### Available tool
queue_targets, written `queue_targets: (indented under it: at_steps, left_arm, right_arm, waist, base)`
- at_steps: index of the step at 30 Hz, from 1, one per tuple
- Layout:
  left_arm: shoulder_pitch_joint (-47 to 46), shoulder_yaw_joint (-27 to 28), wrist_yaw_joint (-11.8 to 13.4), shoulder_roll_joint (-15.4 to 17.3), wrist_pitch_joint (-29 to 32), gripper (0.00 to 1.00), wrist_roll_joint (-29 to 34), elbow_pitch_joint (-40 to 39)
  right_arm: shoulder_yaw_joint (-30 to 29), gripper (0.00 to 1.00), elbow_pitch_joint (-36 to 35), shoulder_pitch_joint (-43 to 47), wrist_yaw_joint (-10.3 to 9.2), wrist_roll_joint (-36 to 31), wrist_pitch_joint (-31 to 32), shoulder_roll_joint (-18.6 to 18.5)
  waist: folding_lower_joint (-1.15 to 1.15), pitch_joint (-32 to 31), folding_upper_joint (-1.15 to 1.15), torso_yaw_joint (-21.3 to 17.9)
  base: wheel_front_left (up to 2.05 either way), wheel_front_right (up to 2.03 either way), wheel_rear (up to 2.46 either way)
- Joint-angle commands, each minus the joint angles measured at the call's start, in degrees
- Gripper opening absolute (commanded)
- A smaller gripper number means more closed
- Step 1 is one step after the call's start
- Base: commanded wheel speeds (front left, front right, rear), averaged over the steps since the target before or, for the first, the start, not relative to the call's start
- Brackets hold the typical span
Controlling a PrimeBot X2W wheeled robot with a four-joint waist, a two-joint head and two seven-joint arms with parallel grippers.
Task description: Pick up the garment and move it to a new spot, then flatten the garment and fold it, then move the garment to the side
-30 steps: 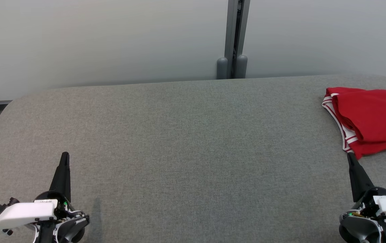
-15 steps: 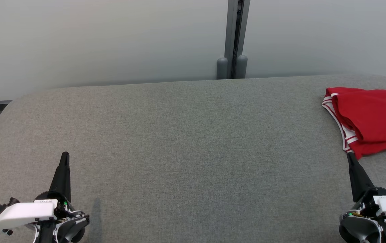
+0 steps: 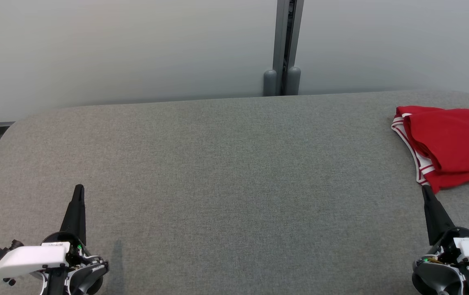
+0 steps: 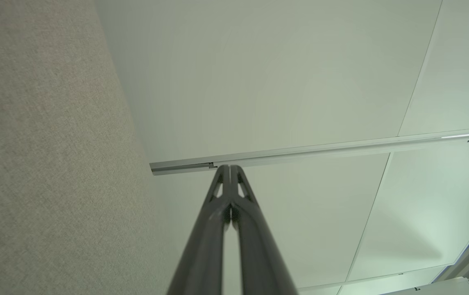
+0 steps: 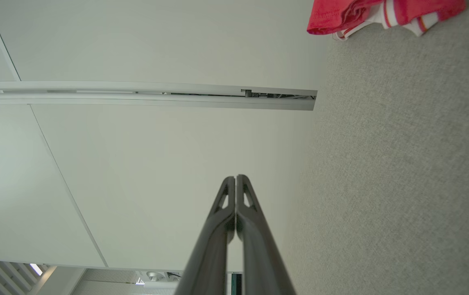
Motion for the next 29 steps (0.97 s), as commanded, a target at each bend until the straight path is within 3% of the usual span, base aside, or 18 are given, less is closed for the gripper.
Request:
queue_targets:
  at_steps: [1,29]
  left_arm:
    - [-0.82,0.21,-0.21,0.15,0.19,0.00,-0.06,-0.17]
    - [-0.82,0.20,-0.21,0.15,0.18,0.00,-0.07,-0.18]
  right_arm:
    - [-0.09,0.00,-0.20,-0.49,0.02,-0.05,0.09,-0.32]
    - [-0.15,0.00,-0.19,-0.49,0.02,-0.12,0.16,-0.27]
  waist:
    - [0.00,0.00,0.00,0.00]
    - [0.00,0.00,0.00,0.00]
  base:
    - [0.00,0.00,0.00]
    - [0.00,0.00,0.00]
